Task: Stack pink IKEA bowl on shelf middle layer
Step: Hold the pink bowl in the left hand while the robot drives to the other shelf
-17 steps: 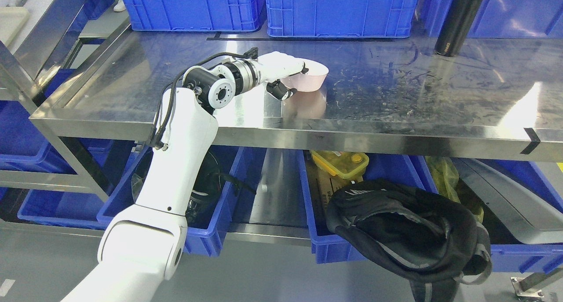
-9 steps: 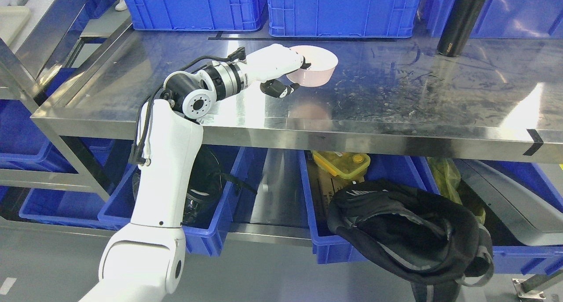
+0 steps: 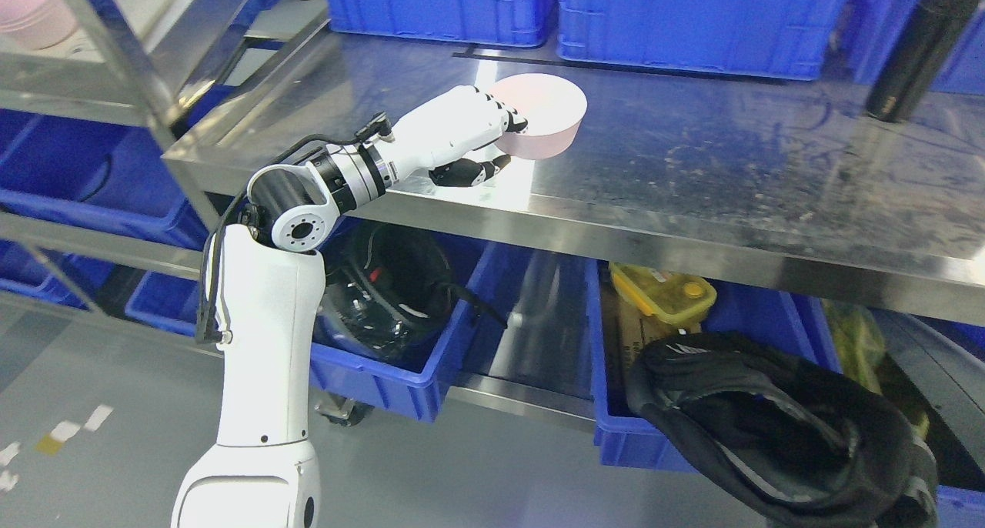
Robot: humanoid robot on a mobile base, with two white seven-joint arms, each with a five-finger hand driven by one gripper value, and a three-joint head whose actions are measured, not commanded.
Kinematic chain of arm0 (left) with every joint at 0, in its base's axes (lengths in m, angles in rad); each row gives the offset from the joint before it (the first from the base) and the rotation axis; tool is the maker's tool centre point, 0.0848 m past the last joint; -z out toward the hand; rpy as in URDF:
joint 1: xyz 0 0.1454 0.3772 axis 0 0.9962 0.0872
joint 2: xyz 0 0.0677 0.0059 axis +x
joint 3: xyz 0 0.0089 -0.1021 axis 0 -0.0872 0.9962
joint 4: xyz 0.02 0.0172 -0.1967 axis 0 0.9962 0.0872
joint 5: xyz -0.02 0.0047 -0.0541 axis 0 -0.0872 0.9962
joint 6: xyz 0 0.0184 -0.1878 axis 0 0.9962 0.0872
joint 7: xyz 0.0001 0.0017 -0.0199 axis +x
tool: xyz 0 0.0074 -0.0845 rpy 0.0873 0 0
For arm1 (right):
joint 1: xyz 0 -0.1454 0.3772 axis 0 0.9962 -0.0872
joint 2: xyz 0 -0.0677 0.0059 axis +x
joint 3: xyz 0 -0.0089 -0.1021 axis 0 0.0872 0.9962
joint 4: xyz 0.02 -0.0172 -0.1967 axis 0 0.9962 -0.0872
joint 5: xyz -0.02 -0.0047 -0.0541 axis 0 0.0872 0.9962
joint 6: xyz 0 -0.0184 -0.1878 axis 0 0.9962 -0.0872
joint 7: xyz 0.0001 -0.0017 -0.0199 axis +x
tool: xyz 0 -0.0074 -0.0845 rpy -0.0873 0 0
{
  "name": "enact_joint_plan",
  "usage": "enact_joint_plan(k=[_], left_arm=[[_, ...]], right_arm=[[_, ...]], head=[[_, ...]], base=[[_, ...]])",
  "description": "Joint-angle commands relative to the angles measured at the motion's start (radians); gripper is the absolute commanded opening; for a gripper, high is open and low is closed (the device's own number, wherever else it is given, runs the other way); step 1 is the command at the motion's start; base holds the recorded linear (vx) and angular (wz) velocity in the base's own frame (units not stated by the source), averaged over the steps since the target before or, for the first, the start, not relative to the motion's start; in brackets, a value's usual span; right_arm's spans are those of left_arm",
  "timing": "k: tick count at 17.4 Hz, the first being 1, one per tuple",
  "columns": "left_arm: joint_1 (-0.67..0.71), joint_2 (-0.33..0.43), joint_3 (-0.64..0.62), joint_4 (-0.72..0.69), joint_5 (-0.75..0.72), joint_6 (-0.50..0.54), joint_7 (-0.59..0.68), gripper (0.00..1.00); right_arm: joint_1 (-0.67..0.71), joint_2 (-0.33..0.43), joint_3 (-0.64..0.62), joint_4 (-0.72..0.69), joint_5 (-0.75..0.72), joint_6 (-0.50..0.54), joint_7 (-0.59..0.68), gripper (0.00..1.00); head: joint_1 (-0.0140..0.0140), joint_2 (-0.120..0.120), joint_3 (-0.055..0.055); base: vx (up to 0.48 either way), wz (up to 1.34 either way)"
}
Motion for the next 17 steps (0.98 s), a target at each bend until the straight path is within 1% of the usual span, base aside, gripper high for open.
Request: enact_joint_plan(k=[1, 7, 17], left_arm=[[0.049, 0.016, 0.078, -0.122, 0.016, -0.002, 0.001, 0.10], [0.055, 0.016, 0.074, -0.122, 0.016, -0.002, 0.003, 0.10], [0.055, 0.016, 0.077, -0.122, 0.016, -0.002, 0.003, 0.10]], right_arm=[[0.023, -0.017, 0.000, -0.017, 0.000, 0.000, 0.005, 1.00], [0.023, -0.017, 0.000, -0.017, 0.000, 0.000, 0.005, 1.00], [0.023, -0.017, 0.000, -0.017, 0.000, 0.000, 0.005, 1.00]], head=[[0.0000, 0.000, 0.000], [0.0000, 0.000, 0.000], [0.0000, 0.000, 0.000]], base=[[-0.046, 0.75], [-0.013, 0.92], [0.098, 1.28]])
